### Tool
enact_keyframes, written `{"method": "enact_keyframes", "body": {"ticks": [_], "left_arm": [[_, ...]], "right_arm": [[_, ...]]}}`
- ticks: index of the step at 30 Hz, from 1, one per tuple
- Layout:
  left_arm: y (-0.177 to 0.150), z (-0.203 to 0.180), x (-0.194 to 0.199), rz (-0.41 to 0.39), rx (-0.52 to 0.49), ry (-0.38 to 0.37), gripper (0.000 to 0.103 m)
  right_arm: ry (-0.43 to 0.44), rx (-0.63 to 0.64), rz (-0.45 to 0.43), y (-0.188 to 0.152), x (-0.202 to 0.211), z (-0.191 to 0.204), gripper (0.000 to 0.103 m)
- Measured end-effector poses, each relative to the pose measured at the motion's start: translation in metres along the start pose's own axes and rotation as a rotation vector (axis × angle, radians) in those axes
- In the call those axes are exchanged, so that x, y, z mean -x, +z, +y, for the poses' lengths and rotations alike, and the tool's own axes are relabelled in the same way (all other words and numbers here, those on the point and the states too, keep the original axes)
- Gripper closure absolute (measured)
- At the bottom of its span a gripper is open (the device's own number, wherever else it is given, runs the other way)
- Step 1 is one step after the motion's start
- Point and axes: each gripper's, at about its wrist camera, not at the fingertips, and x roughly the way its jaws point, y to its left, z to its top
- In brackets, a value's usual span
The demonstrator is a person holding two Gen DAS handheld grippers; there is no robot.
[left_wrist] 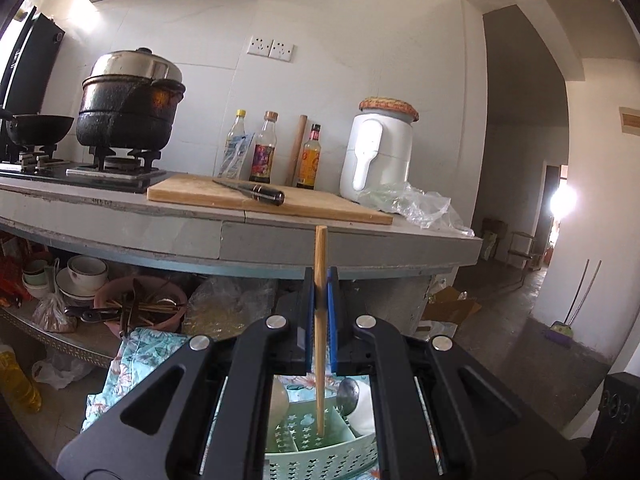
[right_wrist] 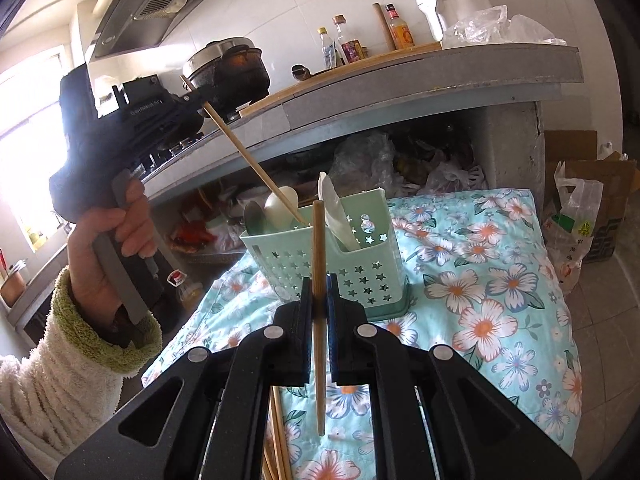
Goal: Organize utensils
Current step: 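Drop the chopstick into the holder with the left gripper while the right gripper holds its chopstick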
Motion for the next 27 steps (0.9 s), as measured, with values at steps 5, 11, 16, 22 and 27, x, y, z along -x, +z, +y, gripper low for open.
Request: {"method": "enact_keyframes", "body": {"ticks": [5,11,16,22,27], "left_arm": [[-0.020,0.010,-0.015,0.079,0.015,0.024,0.098],[-0.029,0.015,-0.012,0.102,0.027,0.020,0.086],[-0.033,0.019,0.000,0.085,0.047,0.021,0.070],[-0.035,0.026,0.027,0.036,0.097,0.020,0.060],[-0.038,0.035,0.054,0.000,0.132,0.034,0.053]], "right_arm": [[0.001,0.000,0.016,-0.001,-0.004,0.000,0.096],[-0.007,0.010,0.026,0.001,-0.008,0.002,0.096],[-0.022,0.025,0.029,0.002,-0.007,0.005,0.096],[-0.041,0.053,0.002,0.010,0.001,0.011,0.096],[-0.049,0.077,-0.047,0.024,0.011,0.018,0.096]]}}
